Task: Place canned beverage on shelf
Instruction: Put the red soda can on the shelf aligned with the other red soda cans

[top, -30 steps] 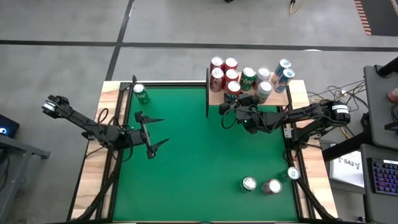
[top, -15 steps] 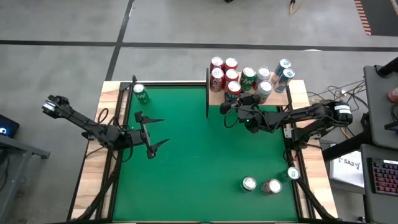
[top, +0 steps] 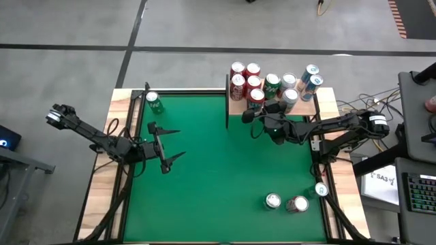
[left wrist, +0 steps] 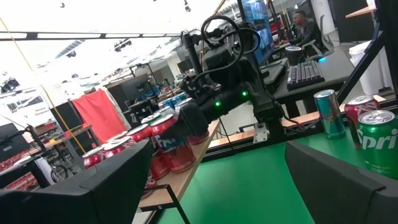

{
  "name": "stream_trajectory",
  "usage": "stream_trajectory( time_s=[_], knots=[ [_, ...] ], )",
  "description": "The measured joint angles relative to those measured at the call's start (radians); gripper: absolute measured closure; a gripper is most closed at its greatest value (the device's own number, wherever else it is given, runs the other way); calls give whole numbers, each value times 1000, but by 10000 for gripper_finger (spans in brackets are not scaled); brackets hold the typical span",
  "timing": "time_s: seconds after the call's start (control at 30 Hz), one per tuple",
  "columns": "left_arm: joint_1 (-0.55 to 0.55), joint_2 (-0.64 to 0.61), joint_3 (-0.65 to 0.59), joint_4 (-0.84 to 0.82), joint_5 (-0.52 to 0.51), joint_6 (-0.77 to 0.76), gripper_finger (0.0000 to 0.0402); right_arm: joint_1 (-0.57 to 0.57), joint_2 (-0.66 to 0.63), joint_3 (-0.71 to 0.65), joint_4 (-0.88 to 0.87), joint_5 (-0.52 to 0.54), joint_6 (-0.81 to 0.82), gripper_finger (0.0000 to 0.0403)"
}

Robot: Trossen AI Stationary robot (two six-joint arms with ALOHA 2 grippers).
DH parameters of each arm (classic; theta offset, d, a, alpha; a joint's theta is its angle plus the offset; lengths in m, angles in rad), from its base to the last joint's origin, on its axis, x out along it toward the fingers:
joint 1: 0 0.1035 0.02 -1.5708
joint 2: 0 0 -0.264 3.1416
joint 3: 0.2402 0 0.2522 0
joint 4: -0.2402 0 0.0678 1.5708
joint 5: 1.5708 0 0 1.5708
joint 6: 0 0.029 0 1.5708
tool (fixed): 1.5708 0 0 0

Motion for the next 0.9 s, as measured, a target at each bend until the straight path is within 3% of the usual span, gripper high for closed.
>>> stream_trajectory(
  time_s=[0.5, 0.9],
  knots=[
    [0, 0, 0, -7, 0, 3, 50, 7, -28, 2, 75, -8, -91, 49],
    [1, 0, 0, -7, 0, 3, 50, 31, -28, 149, 69, -6, -316, 49]
  ],
)
